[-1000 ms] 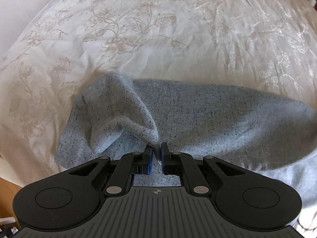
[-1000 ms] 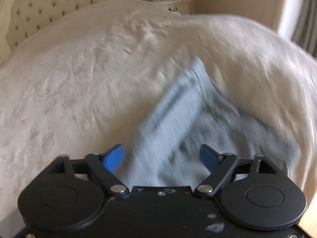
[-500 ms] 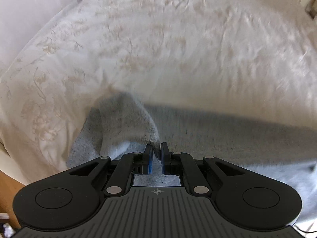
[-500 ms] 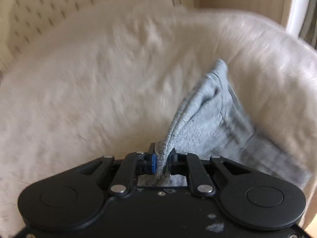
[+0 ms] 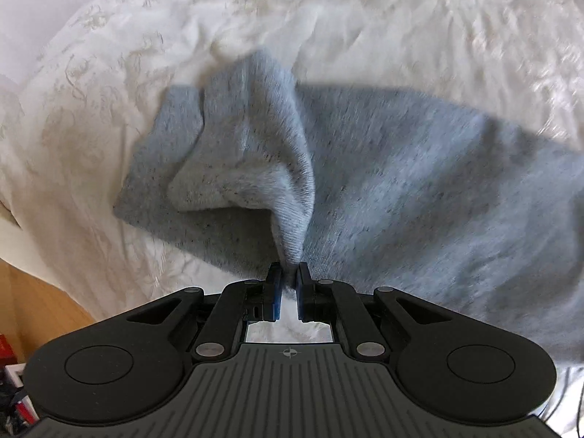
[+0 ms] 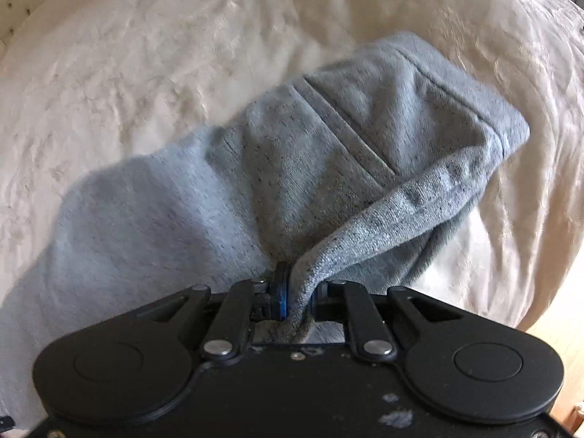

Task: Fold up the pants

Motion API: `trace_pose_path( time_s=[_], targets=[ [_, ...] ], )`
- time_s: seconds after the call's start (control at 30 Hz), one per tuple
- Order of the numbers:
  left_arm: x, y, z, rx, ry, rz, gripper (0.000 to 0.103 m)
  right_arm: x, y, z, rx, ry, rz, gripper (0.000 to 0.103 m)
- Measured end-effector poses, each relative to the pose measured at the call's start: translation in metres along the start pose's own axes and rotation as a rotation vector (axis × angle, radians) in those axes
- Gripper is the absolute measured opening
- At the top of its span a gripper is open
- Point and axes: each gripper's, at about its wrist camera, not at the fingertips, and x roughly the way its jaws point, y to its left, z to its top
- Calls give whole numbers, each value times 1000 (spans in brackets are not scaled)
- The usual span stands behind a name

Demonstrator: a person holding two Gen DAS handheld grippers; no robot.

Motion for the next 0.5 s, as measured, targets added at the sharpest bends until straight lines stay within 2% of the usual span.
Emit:
trace_pose_path(
  time_s=[0.1, 0.17, 0.23, 0.3, 0.37, 0.43, 0.5],
  targets=[
    [-11, -1, -2, 9, -54, 10, 9, -19, -1, 6, -22, -82, 32, 14],
    [-1, -6, -4, 26, -23, 33, 11, -10, -2, 6, -25, -38, 25, 15],
    [13, -8, -8, 34, 4, 42, 11, 9, -2, -2, -52, 34, -30, 16],
    [18, -10, -9, 47, -11, 48, 11, 17, -2, -9, -58, 70, -40, 18],
    [16, -10, -11, 45, -31, 51, 11, 16, 2, -10, -76, 68, -36, 25],
    [6, -10, -18, 27, -57, 44, 11, 13, 10, -11, -106, 68, -30, 48],
    [-3, -6, -23, 20, -85, 40, 12, 8, 24, -10, -147, 58, -38, 49]
  ],
)
